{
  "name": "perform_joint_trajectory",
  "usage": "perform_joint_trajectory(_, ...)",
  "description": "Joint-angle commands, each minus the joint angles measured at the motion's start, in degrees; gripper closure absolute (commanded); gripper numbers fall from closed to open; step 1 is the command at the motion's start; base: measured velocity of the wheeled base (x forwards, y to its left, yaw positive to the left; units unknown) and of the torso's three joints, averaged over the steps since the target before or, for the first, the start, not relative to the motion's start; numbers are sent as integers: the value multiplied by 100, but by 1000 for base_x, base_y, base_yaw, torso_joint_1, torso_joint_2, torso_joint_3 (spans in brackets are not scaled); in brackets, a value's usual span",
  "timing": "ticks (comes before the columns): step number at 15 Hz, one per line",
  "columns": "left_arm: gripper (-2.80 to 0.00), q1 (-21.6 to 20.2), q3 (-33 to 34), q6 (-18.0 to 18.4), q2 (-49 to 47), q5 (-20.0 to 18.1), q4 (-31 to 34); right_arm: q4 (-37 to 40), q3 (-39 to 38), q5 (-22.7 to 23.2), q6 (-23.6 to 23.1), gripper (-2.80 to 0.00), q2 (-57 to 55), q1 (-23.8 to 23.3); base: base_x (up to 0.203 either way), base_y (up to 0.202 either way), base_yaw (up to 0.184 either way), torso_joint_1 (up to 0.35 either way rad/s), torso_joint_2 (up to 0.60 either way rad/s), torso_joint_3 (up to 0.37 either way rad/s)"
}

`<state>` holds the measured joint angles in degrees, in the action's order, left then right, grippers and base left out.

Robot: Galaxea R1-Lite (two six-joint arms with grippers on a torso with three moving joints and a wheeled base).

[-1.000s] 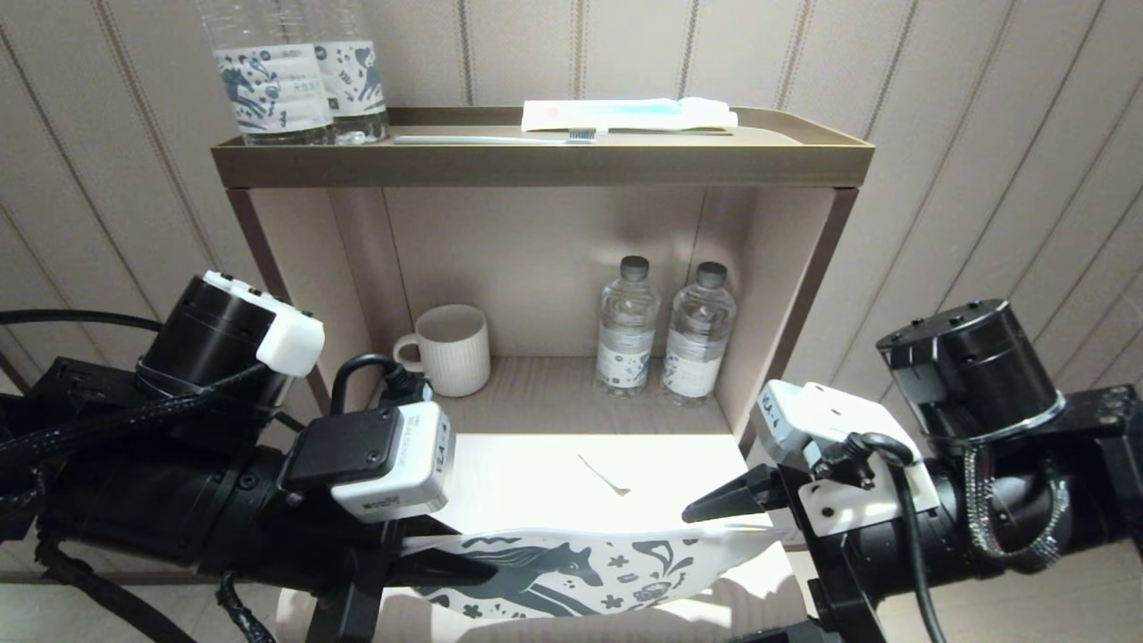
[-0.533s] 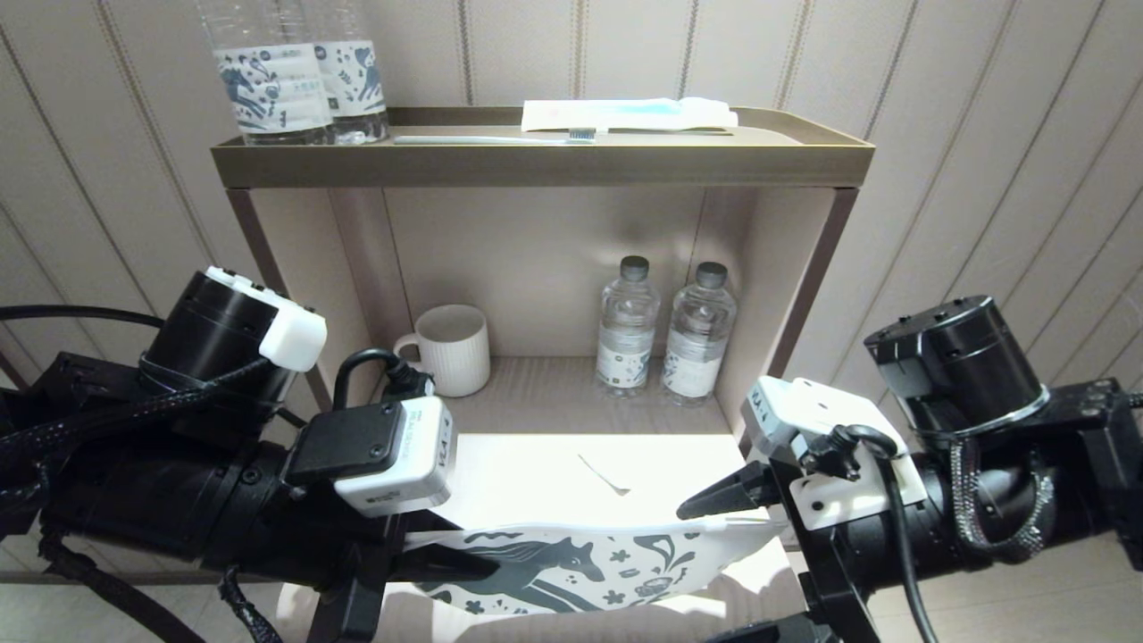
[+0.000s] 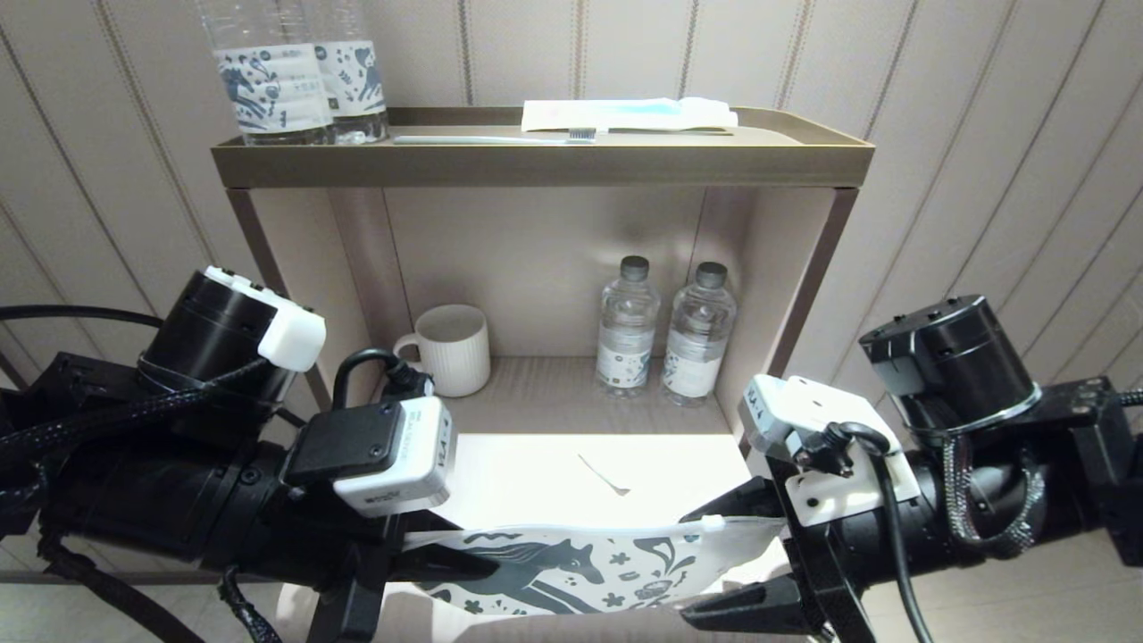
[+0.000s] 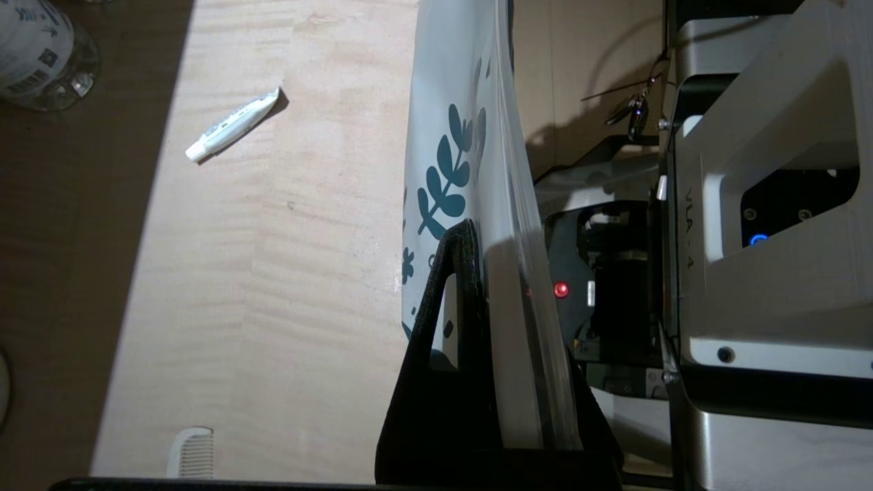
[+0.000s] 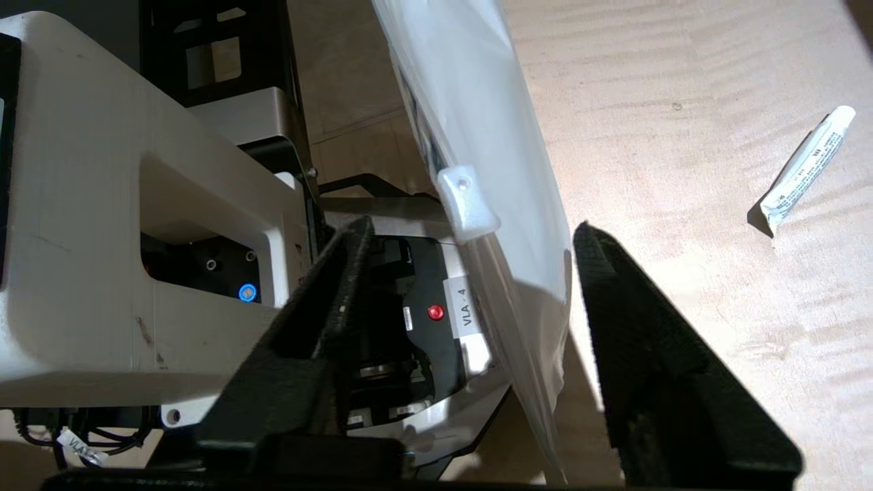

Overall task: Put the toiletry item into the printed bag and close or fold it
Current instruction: Hand it to the other hand

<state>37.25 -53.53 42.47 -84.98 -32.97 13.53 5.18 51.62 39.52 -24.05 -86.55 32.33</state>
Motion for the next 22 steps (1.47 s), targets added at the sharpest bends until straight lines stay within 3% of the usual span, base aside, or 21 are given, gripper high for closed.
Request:
perform_joint_trajectory(1, 0, 1, 9, 33, -26, -11, 9, -8, 23, 44, -21, 0, -12, 18, 0, 0, 0, 0, 0, 0)
perform_joint_trajectory(13, 0, 45, -334, 25, -256, -43, 36, -70, 6, 355, -21, 0, 7, 63, 0, 0, 0, 0, 0, 0)
perform_joint_trajectory(14, -12, 45, -325, 25, -256, -26, 18, -70, 22, 354, -12, 0, -2, 67, 0, 0, 0, 0, 0, 0)
perform_joint_trajectory(15, -280, 39, -325, 25, -256, -26, 18, -70, 32, 354, -12, 0, -2, 72, 0, 0, 0, 0, 0, 0)
perform_joint_trajectory(22, -280, -50, -582, 7, -102, -63, 25, -52, 32, 346, -29, 0, -11, 72, 0, 0, 0, 0, 0, 0)
